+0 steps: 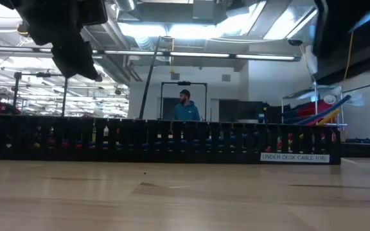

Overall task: Ziptie cables
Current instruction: Close the black cable duct

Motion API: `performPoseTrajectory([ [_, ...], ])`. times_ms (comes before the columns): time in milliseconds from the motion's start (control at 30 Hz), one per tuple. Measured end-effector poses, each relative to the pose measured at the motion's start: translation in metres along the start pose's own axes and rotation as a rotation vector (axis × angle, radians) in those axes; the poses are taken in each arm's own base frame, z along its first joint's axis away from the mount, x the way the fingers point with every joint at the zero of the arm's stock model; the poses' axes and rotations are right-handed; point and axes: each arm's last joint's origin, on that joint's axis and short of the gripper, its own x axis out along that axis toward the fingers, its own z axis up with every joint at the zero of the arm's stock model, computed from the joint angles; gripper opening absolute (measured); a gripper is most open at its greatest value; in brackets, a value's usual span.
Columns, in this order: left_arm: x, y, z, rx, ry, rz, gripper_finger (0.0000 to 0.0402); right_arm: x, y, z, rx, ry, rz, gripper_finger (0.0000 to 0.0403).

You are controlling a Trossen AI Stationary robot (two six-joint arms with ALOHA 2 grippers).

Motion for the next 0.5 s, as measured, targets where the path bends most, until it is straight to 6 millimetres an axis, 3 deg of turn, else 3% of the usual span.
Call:
performPoseTrajectory([
  [200, 0.015, 0.003, -0.005, 0.027, 0.048, 0.062, 0.0175, -0.017, -0.028, 0.007, -0.004, -0.127, 0.05, 0.0154],
  [500, 0.027, 0.006, -0.011, 0.041, 0.097, 0.096, 0.0175, 0.011, -0.062, 0.033, -0.043, -0.135, 0.292, 0.0154],
])
